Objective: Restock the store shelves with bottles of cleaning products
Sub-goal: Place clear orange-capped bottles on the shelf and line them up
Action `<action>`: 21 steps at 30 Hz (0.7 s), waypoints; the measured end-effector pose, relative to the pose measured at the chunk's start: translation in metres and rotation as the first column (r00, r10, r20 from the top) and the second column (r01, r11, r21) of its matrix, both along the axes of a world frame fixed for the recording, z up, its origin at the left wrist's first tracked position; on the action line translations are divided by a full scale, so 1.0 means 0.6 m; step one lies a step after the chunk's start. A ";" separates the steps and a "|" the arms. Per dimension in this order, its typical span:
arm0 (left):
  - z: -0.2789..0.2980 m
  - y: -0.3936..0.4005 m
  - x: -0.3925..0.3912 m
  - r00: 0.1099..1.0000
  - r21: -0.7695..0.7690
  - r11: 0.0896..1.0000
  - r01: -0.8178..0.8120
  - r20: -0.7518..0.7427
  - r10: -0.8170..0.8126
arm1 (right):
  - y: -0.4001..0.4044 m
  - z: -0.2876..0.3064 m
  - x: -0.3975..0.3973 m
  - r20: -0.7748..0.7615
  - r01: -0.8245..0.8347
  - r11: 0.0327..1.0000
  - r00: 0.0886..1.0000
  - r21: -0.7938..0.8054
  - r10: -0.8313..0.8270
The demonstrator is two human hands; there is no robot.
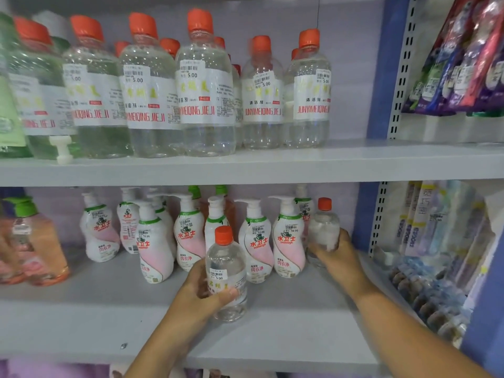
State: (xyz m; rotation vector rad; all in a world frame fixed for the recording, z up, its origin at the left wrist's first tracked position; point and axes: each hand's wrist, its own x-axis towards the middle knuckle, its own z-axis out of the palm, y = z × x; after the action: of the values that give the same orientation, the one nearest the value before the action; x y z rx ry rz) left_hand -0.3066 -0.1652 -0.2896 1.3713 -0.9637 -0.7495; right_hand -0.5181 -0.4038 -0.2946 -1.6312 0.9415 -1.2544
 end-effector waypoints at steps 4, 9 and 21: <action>0.002 -0.002 -0.002 1.000 0.007 1.000 -0.025 0.012 0.025 | -0.002 -0.006 -0.005 -0.021 -0.035 0.998 0.999 -0.052 0.034; 0.009 0.016 -0.015 0.998 0.020 0.998 -0.056 0.037 0.055 | 0.050 -0.004 -0.029 -0.050 0.043 0.999 0.998 -0.007 -0.044; 0.075 0.144 -0.043 0.976 -0.044 0.998 0.047 0.215 -0.036 | 0.355 0.064 -0.075 0.030 0.118 0.985 0.993 -0.128 -0.115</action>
State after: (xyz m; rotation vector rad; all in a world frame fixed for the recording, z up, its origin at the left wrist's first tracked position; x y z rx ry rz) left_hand -0.3324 -0.0787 -0.2448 1.4123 -1.1752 -0.6134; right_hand -0.5628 -0.1907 -0.2561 -1.6775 0.9711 -1.4370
